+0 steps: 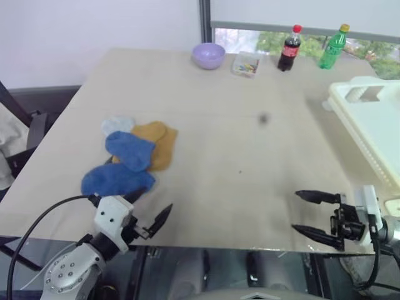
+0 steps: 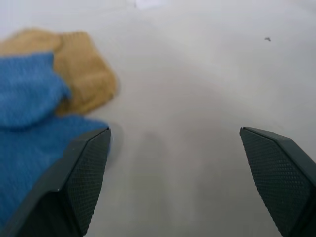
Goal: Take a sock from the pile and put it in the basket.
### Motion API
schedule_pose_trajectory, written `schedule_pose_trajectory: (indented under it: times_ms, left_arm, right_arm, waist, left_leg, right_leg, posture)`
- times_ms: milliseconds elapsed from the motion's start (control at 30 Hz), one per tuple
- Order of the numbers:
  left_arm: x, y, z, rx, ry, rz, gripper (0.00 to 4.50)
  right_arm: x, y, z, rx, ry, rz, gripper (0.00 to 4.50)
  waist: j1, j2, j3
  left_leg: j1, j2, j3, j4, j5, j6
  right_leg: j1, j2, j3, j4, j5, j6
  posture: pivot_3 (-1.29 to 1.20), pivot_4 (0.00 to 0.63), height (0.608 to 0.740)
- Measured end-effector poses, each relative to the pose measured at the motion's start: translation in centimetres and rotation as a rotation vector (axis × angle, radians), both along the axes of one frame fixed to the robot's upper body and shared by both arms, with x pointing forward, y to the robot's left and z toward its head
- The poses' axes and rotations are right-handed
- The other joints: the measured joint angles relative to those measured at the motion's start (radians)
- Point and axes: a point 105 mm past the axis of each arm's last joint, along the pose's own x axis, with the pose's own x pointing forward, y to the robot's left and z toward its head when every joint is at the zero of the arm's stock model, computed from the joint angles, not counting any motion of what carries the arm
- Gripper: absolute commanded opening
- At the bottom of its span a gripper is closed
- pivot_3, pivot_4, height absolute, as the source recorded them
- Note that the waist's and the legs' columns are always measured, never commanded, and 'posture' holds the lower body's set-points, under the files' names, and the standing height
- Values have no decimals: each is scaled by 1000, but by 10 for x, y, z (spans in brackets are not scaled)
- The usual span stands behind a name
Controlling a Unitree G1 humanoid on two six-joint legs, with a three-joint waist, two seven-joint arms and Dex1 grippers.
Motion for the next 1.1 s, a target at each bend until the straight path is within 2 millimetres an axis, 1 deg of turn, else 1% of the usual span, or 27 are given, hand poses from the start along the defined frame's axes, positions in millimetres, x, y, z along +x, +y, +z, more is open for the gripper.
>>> schedule_pose_trajectory:
  times_ms: [33, 100, 233, 300, 367, 433, 500, 600, 667, 767, 867, 900, 933, 967, 1100]
  left_arm:
    - [0, -4, 1, 16, -16, 14, 4500]
    - [4, -4, 3, 33, -58, 63, 4500]
    - [13, 6, 10, 68, -126, 180, 4500]
    - [19, 11, 14, 80, -160, 240, 4500]
    - [22, 18, 14, 72, -169, 296, 4500]
    - [20, 24, 8, 82, -147, 341, 4500]
    - [14, 30, -5, 94, -95, 385, 4500]
    - [15, 32, -13, 96, -65, 402, 4500]
    - [19, 32, -19, 90, -52, 415, 4500]
    - [28, 26, -20, 76, -59, 407, 4500]
    - [40, 26, -20, 44, -57, 427, 4500]
    - [42, 27, -20, 43, -57, 425, 3931]
    - [43, 26, -21, 41, -55, 422, 3580]
    - [43, 25, -22, 39, -53, 418, 3130]
    - [40, 25, -25, 31, -44, 429, 1124]
  right_arm:
    - [-1, 3, -1, -12, -13, 29, 4112]
    - [-2, 5, 1, -16, -31, 59, 4112]
    - [-2, 3, 4, -40, -41, 83, 4112]
    - [1, -1, 12, -49, -69, 73, 4112]
    - [4, -4, 18, -55, -94, 66, 4112]
    - [4, -5, 18, -56, -99, 63, 4112]
    - [5, -6, 17, -61, -106, 55, 4112]
    - [7, -5, 18, -50, -110, 34, 4112]
    - [8, -4, 19, -48, -112, 30, 4112]
    - [8, -6, 20, -51, -115, 22, 4112]
    - [8, -8, 21, -60, -117, 12, 4112]
    - [9, -9, 21, -63, -120, 7, 4185]
    - [9, -10, 22, -64, -122, 3, 4185]
    - [9, -10, 22, -65, -122, 1, 4185]
    - [10, -11, 21, -70, -126, -6, 4185]
  waist:
    - [0, 0, 0]
    - [1, -1, 0]
    - [2, -1, 0]
    - [2, -1, 0]
    - [1, -2, 0]
    - [0, -3, -1]
    - [1, -3, 0]
    - [3, -3, 0]
    - [5, -3, -1]
    - [3, -3, -1]
    - [2, -2, -2]
    - [2, -2, -2]
    - [2, -2, -2]
    - [1, -1, -2]
    - [-1, -1, -2]
  left_leg:
    - [0, 0, 0, 0, 0, 0]
    - [0, 0, -1, 0, 0, 0]
    - [0, 0, -2, 0, 0, 0]
    - [1, 0, -1, 1, 0, 1]
    - [1, 0, -1, 1, 1, 1]
    - [1, 0, -1, 1, 0, 1]
    - [1, 0, -1, 1, 1, 1]
    - [1, 0, -2, 1, 1, 1]
    - [1, 0, -2, 2, 1, 1]
    - [2, 0, -2, 3, 0, 0]
    - [2, 0, -2, 3, 1, 1]
    - [2, 0, -3, 3, 1, 1]
    - [2, 0, -3, 2, 1, 1]
    - [3, 0, -2, 2, 1, 1]
    - [3, 1, -2, 2, 1, 1]
  right_leg:
    - [0, 0, 0, 0, 0, 0]
    - [1, 1, 0, 0, 0, 0]
    - [1, 1, -2, 0, 0, 0]
    - [2, 1, -2, 0, 0, 0]
    - [3, 2, -1, 0, 0, 0]
    - [3, 2, -1, 0, 0, 0]
    - [2, 3, -1, 0, 0, 0]
    - [2, 2, -1, 0, 0, 0]
    - [3, 2, -2, 1, 0, 0]
    - [4, 2, -1, 1, 0, 0]
    - [5, 2, -1, 1, 0, 0]
    - [5, 3, -1, 1, 0, 0]
    - [5, 3, -1, 1, 0, 0]
    - [5, 3, -1, 1, 0, 0]
    - [5, 4, -1, 1, 0, 0]
  posture:
    - [0, 150, 730]
    - [0, 150, 730]
    - [0, 150, 730]
    - [0, 150, 730]
    - [0, 150, 730]
    - [0, 150, 730]
    - [0, 150, 730]
    - [0, 150, 730]
    - [0, 150, 730]
    - [0, 150, 730]
    - [0, 150, 730]
    - [0, 150, 730]
    - [0, 150, 730]
    - [0, 150, 730]
    - [0, 150, 730]
